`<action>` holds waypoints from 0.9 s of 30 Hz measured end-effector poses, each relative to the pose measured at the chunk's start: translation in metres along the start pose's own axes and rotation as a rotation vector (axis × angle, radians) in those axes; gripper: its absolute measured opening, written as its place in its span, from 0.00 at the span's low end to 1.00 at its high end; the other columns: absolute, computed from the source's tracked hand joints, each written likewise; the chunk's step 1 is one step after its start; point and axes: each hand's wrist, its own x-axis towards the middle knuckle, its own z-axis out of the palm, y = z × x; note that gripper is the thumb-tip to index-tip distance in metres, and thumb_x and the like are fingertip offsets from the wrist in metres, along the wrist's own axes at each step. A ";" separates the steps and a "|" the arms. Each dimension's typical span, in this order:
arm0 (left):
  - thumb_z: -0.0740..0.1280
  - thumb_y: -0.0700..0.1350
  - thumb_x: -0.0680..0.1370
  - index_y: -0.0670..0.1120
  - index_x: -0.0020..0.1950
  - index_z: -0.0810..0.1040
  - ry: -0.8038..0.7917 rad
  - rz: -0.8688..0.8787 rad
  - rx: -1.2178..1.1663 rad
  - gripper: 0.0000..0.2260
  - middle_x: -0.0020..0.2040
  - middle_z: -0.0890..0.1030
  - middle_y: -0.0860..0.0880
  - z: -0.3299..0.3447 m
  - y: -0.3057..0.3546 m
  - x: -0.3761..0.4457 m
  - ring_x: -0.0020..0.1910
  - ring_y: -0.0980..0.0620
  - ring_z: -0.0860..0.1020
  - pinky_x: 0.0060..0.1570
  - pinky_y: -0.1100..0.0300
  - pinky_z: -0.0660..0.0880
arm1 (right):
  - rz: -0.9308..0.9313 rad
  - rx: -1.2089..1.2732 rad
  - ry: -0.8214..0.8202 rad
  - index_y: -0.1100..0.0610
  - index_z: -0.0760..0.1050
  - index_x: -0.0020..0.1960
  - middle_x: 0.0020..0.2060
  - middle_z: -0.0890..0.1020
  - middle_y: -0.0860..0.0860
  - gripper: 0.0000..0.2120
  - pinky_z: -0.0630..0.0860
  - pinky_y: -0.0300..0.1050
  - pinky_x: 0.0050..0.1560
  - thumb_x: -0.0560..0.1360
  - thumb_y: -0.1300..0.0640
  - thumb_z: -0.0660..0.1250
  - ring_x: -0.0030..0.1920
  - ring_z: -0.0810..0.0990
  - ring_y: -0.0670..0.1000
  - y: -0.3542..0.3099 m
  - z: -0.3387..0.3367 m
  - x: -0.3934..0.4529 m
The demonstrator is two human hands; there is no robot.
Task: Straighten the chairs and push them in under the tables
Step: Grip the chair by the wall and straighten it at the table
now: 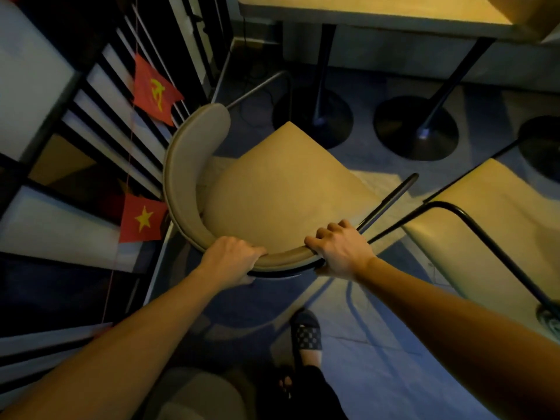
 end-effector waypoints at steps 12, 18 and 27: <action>0.69 0.61 0.75 0.53 0.73 0.69 0.061 0.000 0.102 0.29 0.54 0.83 0.48 -0.053 -0.061 0.117 0.52 0.46 0.81 0.40 0.55 0.72 | 0.044 0.025 0.030 0.49 0.68 0.64 0.54 0.78 0.54 0.26 0.67 0.51 0.53 0.72 0.38 0.69 0.53 0.76 0.58 0.103 -0.034 0.073; 0.69 0.62 0.75 0.54 0.73 0.69 0.021 0.028 0.110 0.29 0.56 0.83 0.49 -0.057 -0.078 0.136 0.53 0.47 0.81 0.44 0.54 0.75 | 0.031 0.019 0.062 0.50 0.69 0.63 0.53 0.79 0.54 0.26 0.71 0.53 0.54 0.72 0.37 0.70 0.52 0.77 0.58 0.118 -0.033 0.088; 0.68 0.78 0.59 0.55 0.81 0.43 0.221 -0.131 0.059 0.60 0.81 0.43 0.43 -0.063 -0.057 0.106 0.79 0.38 0.46 0.74 0.39 0.54 | 0.231 0.093 0.215 0.54 0.42 0.80 0.79 0.51 0.61 0.63 0.56 0.63 0.74 0.61 0.28 0.73 0.78 0.50 0.64 0.096 -0.026 0.049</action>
